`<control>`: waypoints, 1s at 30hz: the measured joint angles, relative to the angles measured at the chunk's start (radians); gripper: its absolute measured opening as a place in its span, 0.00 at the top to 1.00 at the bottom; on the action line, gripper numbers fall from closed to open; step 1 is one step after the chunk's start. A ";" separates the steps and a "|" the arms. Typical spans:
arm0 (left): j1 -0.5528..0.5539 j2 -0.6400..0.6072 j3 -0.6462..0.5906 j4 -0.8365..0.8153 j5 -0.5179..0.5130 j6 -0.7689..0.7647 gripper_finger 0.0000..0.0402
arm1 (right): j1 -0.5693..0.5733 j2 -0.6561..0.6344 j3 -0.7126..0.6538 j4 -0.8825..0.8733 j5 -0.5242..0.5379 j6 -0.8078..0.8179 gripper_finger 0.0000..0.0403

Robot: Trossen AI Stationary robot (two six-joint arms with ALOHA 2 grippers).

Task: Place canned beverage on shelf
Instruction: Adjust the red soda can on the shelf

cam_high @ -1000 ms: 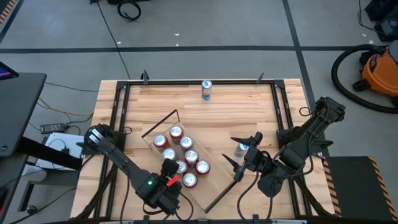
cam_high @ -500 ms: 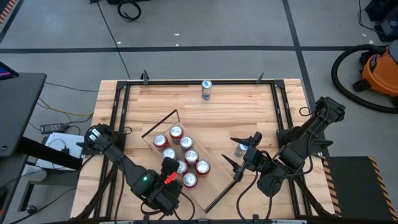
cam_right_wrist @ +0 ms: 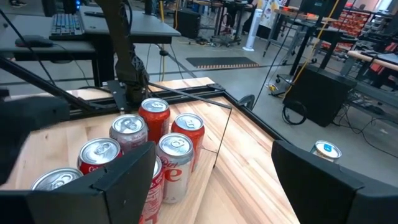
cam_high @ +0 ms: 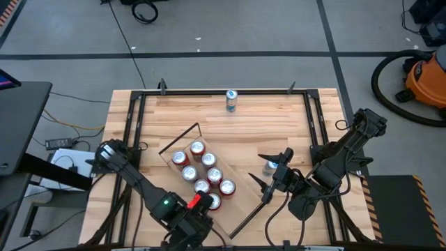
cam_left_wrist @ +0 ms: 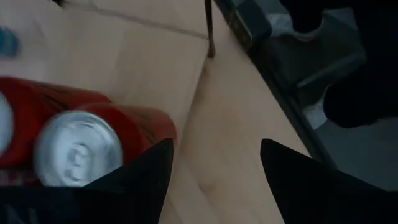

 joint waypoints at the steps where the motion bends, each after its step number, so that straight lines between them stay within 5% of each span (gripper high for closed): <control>1: 0.001 0.001 -0.014 0.003 0.012 -0.001 0.37 | 0.000 0.000 0.000 0.000 0.000 0.000 0.18; 11: 0.012 0.001 -0.170 0.159 0.014 0.015 0.37 | -0.006 0.000 0.000 0.000 0.000 0.000 0.18; 30: 0.034 0.001 -0.184 0.171 -0.019 0.024 0.37 | -0.006 0.000 0.000 0.000 -0.007 0.000 0.18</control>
